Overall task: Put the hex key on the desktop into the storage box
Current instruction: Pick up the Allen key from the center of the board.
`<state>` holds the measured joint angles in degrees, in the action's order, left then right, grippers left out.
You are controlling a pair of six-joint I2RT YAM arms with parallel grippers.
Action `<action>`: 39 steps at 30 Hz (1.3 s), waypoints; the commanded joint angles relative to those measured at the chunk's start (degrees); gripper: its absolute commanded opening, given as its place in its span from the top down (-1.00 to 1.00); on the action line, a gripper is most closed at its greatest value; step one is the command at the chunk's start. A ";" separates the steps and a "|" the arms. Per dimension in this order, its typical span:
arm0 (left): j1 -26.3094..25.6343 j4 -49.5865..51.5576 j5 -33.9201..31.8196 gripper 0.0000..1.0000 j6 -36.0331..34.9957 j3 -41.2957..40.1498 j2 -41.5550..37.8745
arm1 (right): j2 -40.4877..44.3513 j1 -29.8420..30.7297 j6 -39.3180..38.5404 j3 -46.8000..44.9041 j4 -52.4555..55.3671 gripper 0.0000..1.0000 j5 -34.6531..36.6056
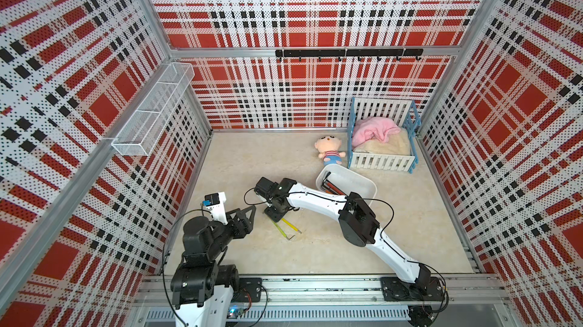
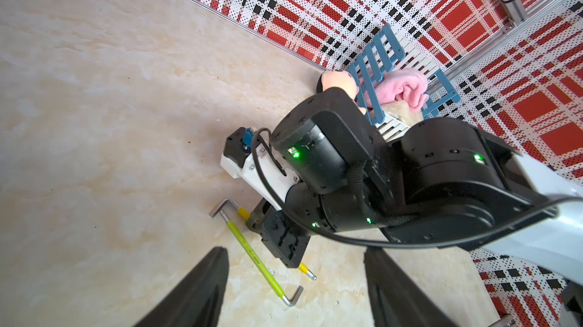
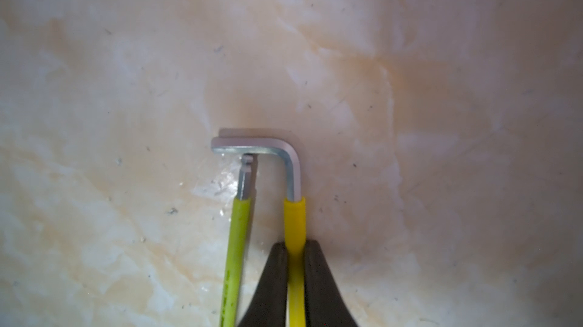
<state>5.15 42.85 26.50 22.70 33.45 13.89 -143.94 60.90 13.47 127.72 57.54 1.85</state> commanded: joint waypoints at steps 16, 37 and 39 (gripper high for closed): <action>0.57 -1.52 -0.05 -0.47 -0.28 -0.49 0.09 | -2.43 -0.65 2.52 3.34 3.17 1.00 2.46; 0.57 -1.51 0.11 -0.47 -0.29 -0.45 0.39 | 8.11 -6.89 2.37 2.58 2.84 1.00 1.08; 0.56 -1.48 0.11 -0.47 -0.29 -0.49 0.37 | 9.34 -7.37 1.72 2.60 3.23 1.00 1.37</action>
<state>5.17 42.85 26.52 22.70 33.45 14.04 -138.69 53.89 16.10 130.93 60.16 2.85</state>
